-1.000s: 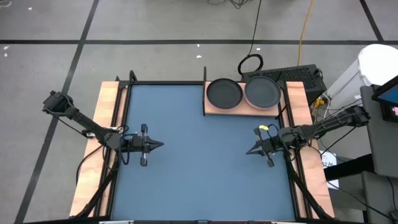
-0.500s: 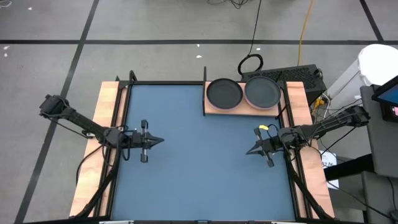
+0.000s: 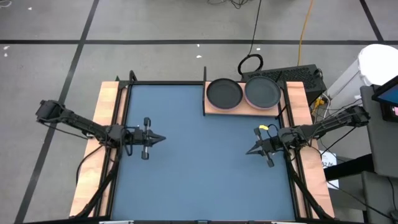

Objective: Place and stack plates onto a shelf
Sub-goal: Return to Home Position

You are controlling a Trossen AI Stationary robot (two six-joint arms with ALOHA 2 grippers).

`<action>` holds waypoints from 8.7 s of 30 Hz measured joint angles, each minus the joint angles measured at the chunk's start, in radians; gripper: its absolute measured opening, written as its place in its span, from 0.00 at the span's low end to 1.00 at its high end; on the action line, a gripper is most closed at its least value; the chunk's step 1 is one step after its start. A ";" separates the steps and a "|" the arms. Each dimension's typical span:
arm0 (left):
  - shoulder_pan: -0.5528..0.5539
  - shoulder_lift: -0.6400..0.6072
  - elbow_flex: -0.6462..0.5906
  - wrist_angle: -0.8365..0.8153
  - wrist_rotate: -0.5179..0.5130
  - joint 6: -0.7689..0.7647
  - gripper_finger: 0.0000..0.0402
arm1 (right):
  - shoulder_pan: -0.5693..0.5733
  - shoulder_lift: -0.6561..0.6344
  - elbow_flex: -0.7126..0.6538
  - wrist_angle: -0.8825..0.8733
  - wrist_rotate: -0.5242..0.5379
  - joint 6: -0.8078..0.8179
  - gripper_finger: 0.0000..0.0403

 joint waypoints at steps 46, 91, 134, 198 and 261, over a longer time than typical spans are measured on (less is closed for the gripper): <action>0.111 0.000 0.000 -0.019 0.133 -0.059 0.01 | -0.055 -0.377 0.000 -0.208 -0.003 -0.054 0.00; 0.111 0.000 0.001 -0.016 0.129 -0.063 0.01 | -0.290 -0.476 0.000 -0.216 -0.018 -0.101 0.00; 0.175 -0.338 0.001 -0.388 0.184 -0.071 0.01 | -0.290 -0.472 0.000 -0.194 0.015 -0.101 0.00; 0.174 -0.796 0.001 -0.805 0.167 -0.003 0.01 | -0.290 -0.472 0.000 -0.193 0.016 -0.101 0.00; 0.174 -0.789 0.000 -0.776 0.166 -0.025 0.01 | -0.290 -0.472 0.000 -0.193 0.027 -0.101 0.00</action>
